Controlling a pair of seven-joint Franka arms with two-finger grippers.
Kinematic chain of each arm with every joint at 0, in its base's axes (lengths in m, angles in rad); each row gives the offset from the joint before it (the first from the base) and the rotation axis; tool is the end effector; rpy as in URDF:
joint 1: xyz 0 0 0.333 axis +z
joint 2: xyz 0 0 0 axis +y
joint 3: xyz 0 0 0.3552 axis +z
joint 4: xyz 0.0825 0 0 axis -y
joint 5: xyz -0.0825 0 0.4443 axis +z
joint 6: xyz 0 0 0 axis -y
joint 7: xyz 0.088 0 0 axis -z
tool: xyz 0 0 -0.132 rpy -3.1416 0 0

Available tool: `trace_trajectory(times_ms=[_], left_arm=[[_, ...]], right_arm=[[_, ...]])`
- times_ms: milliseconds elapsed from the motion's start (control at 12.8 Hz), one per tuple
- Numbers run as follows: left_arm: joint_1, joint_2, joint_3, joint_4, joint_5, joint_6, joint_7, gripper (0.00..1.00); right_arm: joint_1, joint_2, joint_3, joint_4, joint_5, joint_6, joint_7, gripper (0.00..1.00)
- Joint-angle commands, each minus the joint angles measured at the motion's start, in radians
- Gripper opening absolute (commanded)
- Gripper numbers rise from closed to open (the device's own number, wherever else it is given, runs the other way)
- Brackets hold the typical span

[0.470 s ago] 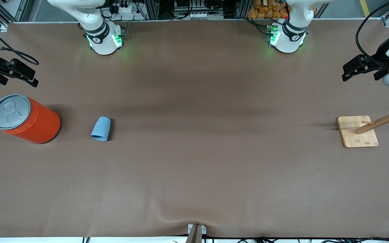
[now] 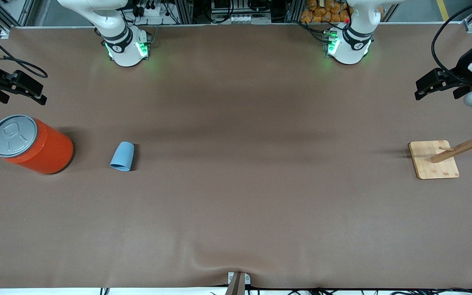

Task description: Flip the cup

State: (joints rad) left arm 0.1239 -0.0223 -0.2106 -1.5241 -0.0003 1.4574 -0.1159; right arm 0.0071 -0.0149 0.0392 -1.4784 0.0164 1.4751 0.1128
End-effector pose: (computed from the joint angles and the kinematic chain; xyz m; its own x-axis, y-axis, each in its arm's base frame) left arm 0.5920 -0.0530 0.6668 0.9986 0.0295 -0.0441 0.0291 -0.9995 -0.0095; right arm 0.5989 0.0302 0.6880 0.9978 -0.0649 0.0098 -0.0647 -0.9978 -0.0169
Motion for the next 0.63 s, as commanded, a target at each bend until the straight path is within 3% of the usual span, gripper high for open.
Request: trace_trajectory(times_ms=[0, 548], left_arm=[[0.019, 0.008, 0.0, 0.024, 0.0, -0.014, 0.021, 1.0], [0.017, 0.008, -0.006, 0.021, -0.007, -0.014, 0.022, 1.0]], right_arm=[[-0.022, -0.022, 0.013, -0.02, -0.012, -0.002, -0.018, 1.0], [-0.013, 0.009, 0.016, -0.02, -0.009, -0.029, -0.018, 1.0]])
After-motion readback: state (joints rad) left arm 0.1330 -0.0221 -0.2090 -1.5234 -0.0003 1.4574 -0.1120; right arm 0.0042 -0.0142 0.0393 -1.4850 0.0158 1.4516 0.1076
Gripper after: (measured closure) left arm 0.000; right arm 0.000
